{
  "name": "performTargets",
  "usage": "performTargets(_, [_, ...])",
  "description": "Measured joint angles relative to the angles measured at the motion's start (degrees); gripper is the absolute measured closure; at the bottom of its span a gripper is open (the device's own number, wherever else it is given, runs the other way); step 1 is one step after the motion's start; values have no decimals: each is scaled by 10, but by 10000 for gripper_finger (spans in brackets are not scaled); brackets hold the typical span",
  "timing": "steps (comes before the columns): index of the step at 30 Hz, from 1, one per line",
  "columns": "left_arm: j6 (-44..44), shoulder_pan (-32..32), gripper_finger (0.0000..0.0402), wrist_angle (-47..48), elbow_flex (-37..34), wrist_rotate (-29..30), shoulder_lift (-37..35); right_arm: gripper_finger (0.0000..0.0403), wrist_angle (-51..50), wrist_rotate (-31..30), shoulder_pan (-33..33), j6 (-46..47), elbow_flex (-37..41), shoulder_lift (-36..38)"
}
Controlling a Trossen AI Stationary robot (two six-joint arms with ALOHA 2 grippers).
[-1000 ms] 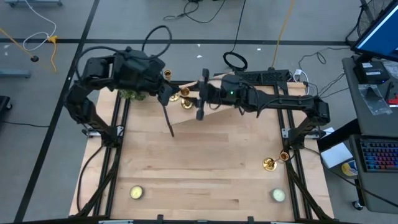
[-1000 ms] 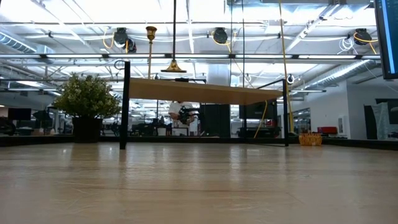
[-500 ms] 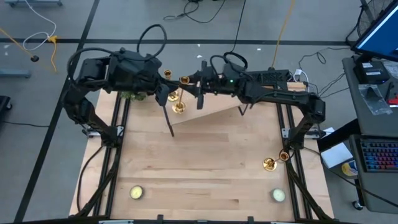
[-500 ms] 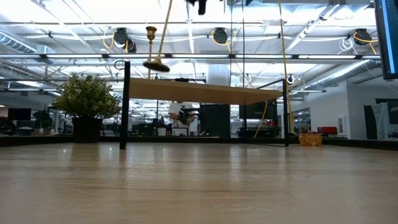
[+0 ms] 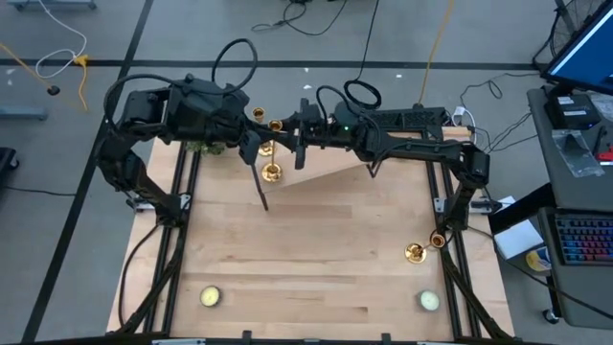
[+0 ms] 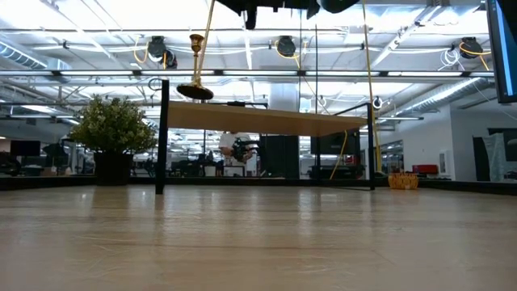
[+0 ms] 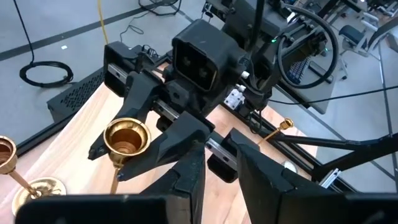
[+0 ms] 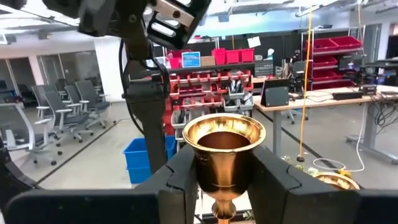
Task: Pick & Place candle stick holders
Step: Put the left gold candle holder on the shelf aligned with gold candle holder
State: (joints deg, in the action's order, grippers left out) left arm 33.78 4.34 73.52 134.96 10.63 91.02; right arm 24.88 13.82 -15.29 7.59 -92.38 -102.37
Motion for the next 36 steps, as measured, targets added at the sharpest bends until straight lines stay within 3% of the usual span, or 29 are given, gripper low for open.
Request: performTargets(36, [-5, 1, 309, -1, 0, 0, 0, 300, 10, -1, -2, -48, 0, -25])
